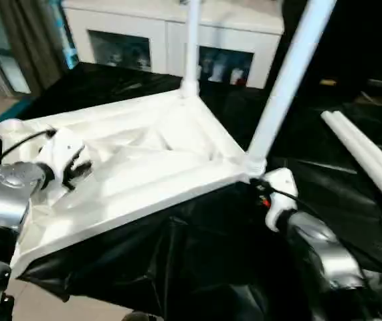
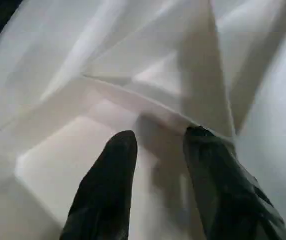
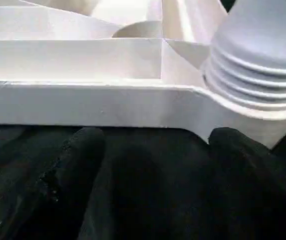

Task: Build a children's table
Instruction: Rotate table base

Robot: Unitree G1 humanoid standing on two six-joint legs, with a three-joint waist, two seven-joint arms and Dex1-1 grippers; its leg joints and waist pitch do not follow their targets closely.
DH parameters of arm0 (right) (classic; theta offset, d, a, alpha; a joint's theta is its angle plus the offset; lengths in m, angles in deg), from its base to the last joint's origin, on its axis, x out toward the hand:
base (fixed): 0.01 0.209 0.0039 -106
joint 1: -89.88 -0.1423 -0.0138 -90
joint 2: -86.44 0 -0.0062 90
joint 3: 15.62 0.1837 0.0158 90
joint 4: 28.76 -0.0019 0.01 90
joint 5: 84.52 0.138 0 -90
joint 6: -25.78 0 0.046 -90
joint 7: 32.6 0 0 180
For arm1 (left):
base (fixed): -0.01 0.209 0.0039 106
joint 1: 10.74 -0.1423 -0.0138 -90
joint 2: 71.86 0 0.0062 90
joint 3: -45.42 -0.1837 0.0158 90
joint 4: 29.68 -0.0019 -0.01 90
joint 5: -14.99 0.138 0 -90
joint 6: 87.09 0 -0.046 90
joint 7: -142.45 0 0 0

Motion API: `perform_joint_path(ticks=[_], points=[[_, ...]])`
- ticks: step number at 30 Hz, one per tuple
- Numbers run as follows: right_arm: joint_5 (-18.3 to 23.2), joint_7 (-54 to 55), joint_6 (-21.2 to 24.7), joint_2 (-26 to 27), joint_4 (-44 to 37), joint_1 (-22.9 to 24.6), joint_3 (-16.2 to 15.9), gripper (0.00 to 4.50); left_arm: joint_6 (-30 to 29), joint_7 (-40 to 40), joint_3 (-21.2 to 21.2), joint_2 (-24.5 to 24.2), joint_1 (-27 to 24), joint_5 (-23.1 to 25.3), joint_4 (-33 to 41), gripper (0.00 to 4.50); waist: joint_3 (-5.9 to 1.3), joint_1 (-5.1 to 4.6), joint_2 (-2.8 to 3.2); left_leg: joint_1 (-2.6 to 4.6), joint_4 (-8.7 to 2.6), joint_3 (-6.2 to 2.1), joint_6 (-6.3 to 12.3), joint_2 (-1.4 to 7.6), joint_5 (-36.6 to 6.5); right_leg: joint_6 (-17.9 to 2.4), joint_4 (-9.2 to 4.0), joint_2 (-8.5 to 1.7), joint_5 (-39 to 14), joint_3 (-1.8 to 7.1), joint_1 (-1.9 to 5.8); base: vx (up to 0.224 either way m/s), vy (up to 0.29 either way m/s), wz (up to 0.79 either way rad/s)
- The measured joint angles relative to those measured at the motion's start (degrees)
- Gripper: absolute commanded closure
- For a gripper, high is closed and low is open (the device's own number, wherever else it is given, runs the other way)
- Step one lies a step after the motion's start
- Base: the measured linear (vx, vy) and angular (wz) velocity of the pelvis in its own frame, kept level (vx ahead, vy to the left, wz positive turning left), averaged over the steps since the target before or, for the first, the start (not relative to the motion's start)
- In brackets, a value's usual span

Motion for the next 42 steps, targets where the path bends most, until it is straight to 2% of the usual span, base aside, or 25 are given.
perform_joint_path(ticks=[3,9,15,18,21,24,27,31,34,38,42], points=[[-1.7,1.4,0.0,0.6,2.5,-1.8,-1.2,0.76,-1.9,-4.0,-1.5,-0.9,-0.7,-0.1,3.0,2.64,-0.02,0.05,-0.08,0.01,0.0,0.0,-0.02,0.0,0.0,0.0,0.07,0.0,0.0,0.01,-0.02,0.0,0.0,0.0],[-3.6,3.9,-0.7,0.6,6.9,-4.3,-1.1,0.76,-4.7,-20.9,-7.6,-2.1,-4.4,-5.2,13.7,2.64,-0.02,0.43,-0.39,0.0,0.08,0.03,-0.03,-0.02,0.0,0.0,0.09,-0.03,0.0,0.05,0.0,0.0,0.0,0.0],[-4.1,5.0,-1.3,0.4,9.5,-6.1,-0.4,0.76,-5.0,-27.4,-12.4,1.7,-3.0,-7.8,15.5,2.64,0.22,0.05,-1.3,0.05,0.08,0.01,-0.24,0.04,0.1,0.0,0.49,-0.02,0.0,0.03,-0.13,0.0,0.0,0.0],[-4.4,5.5,-2.1,-0.5,11.2,-7.0,0.4,0.76,-5.3,-29.4,-13.8,4.8,-0.6,-8.0,15.4,2.64,0.23,0.01,-1.33,0.04,0.1,0.01,-0.23,0.02,0.2,-0.1,0.49,-0.02,0.1,0.04,-0.12,0.0,0.0,0.0],[-5.3,6.7,-2.4,-1.2,12.5,-7.9,1.7,0.76,-4.0,-29.7,-15.2,9.2,3.5,-8.0,12.0,2.64,0.24,0.14,-1.34,0.0,0.12,0.01,-0.2,0.01,0.3,-0.1,0.49,-0.03,0.1,0.04,-0.11,0.0,0.0,0.0],[-5.3,7.7,-3.1,-1.6,12.5,-8.3,2.6,0.76,-1.7,-28.8,-15.8,12.9,5.9,-8.0,8.7,2.64,0.25,-0.19,-1.28,0.0,0.15,0.01,-0.2,0.02,0.3,-0.1,0.49,-0.02,0.2,0.04,-0.13,0.0,0.0,0.0],[-5.3,8.6,-3.2,-2.4,12.5,-8.2,3.4,0.76,2.6,-24.6,-16.0,17.2,8.8,-7.0,2.0,2.64,0.26,-0.19,-1.28,-0.01,0.15,0.0,-0.2,0.04,0.3,-0.1,0.49,0.0,0.2,0.02,-0.15,0.0,0.0,0.0],[-5.3,9.2,-3.4,-2.8,11.9,-8.4,4.0,0.76,9.3,-13.2,-15.6,22.0,15.0,-3.7,-9.5,2.64,0.45,-0.41,-0.92,-0.03,0.23,-0.03,-0.19,0.05,0.3,-0.1,0.49,0.01,0.3,0.02,-0.15,0.0,0.0,0.0],[-5.4,9.5,-3.5,-2.7,10.5,-8.3,4.0,0.76,13.5,-6.6,-14.0,23.3,19.2,-2.9,-13.6,2.64,0.4,-0.31,-0.82,-0.01,0.22,-0.06,-0.19,0.05,0.3,-0.1,0.5,0.02,0.3,0.0,-0.13,0.0,0.0,0.0],[-5.5,10.8,-3.6,-3.0,8.2,-8.3,4.5,0.76,17.0,-0.2,-13.3,23.9,20.9,-1.3,-18.3,2.64,0.37,-0.15,-0.57,-0.02,0.28,-0.06,-0.17,0.04,0.3,-0.1,0.47,0.01,0.3,0.0,-0.09,0.0,0.0,0.0],[-5.3,12.5,-3.1,-3.5,5.1,-8.3,5.9,0.76,18.7,0.5,-11.0,26.2,20.3,-2.7,-19.5,2.64,0.4,0.17,-0.52,-0.11,0.35,-0.06,-0.05,0.05,0.4,-0.1,0.45,0.01,0.3,0.0,-0.11,0.0,0.0,0.0]])
